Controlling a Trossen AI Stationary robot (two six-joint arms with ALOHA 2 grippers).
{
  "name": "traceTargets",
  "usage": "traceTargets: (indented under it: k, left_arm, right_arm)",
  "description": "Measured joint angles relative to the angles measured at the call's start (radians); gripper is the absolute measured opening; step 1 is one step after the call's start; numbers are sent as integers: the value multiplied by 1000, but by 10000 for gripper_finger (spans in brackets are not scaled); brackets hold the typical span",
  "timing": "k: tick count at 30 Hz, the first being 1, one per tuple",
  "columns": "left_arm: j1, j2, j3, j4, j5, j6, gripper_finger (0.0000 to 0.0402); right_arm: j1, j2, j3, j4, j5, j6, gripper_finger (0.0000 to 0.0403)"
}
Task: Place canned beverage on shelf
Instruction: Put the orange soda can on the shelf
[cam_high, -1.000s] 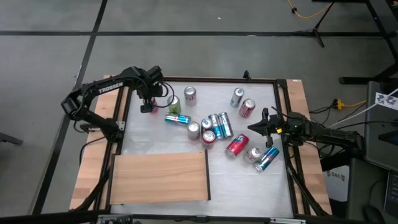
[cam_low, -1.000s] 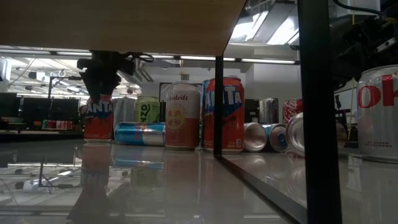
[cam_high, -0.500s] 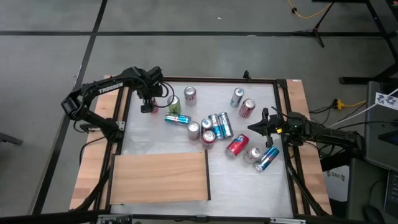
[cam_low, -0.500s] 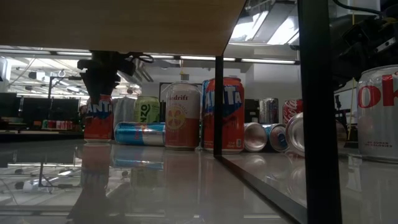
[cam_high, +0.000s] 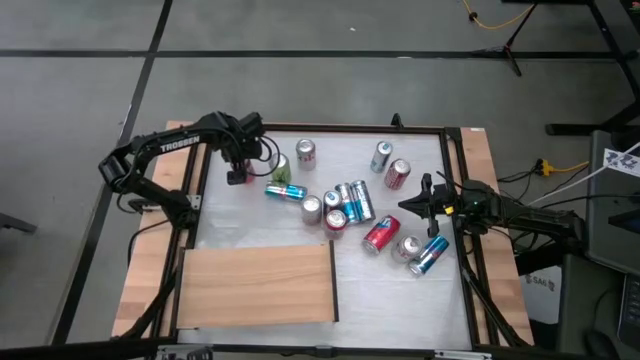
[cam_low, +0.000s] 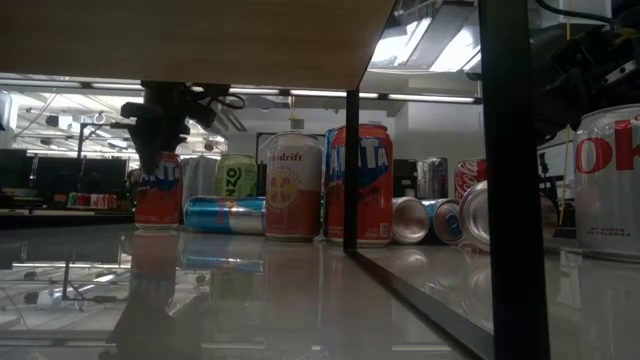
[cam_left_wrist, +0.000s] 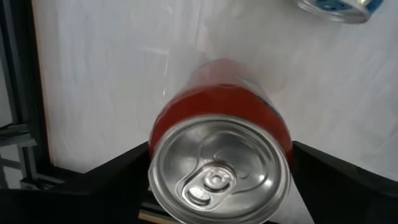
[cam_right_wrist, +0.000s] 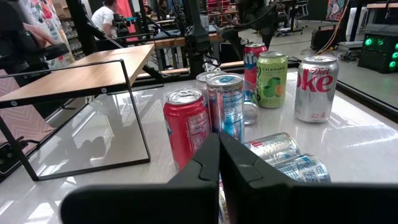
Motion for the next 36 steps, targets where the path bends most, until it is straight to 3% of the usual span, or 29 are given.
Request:
traceTargets:
  k: [13,20,29,36]
  left_arm:
    - [-53,-1,0,2,-2,-54,281]
    - [-95,0,22,-86,45,-129,275]
    - [-167,0,214,-269,103,-225,275]
    - [-257,-1,470,-452,102,-344,275]
  right_arm:
    - [0,0,0,0,0,0,3]
    - [0,0,0,0,0,0,3]
    - [0,0,0,0,0,0,3]
    - [0,0,0,0,0,0,3]
